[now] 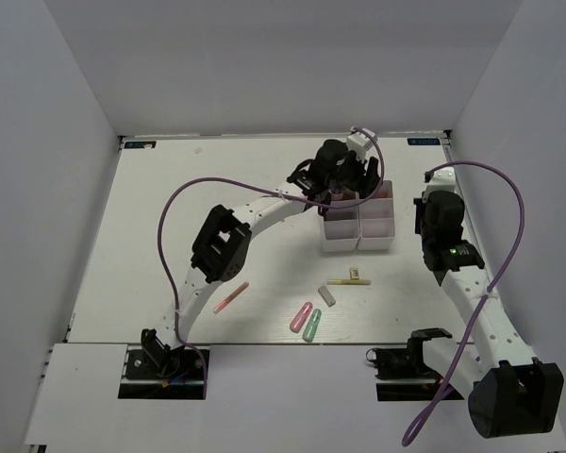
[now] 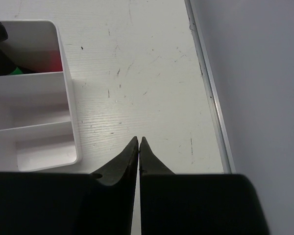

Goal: Sort the stationery into containers
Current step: Place the pen in the storage box, then pick up the pen from the center of the board, then place the pen in the storage box, then pick up the pen from the center of the board.

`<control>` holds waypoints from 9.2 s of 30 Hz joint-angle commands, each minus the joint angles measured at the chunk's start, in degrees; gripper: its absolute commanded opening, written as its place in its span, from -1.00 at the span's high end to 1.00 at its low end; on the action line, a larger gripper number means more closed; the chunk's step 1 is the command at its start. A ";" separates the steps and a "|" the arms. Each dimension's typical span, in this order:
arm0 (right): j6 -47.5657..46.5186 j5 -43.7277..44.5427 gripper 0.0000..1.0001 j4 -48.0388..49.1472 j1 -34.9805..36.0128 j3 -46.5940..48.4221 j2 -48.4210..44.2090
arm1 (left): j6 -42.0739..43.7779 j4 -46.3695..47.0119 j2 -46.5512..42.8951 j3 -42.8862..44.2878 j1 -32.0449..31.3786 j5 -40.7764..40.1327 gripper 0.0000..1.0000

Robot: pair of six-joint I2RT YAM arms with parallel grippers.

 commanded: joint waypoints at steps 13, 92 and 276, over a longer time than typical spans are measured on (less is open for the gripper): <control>-6.96 -21.54 -0.49 -1.70 -1.35 -0.96 -2.10 | 2.39 -0.67 -19.06 -4.76 -0.08 -9.51 -0.52; -75.63 -50.69 0.20 -25.27 5.94 -1.92 26.20 | -5.87 -42.24 -92.64 -80.54 26.99 -7.59 -0.77; -3.56 -15.63 1.00 -7.88 3.13 3.35 -3.50 | -5.07 -35.76 -47.47 -32.56 4.58 1.71 1.00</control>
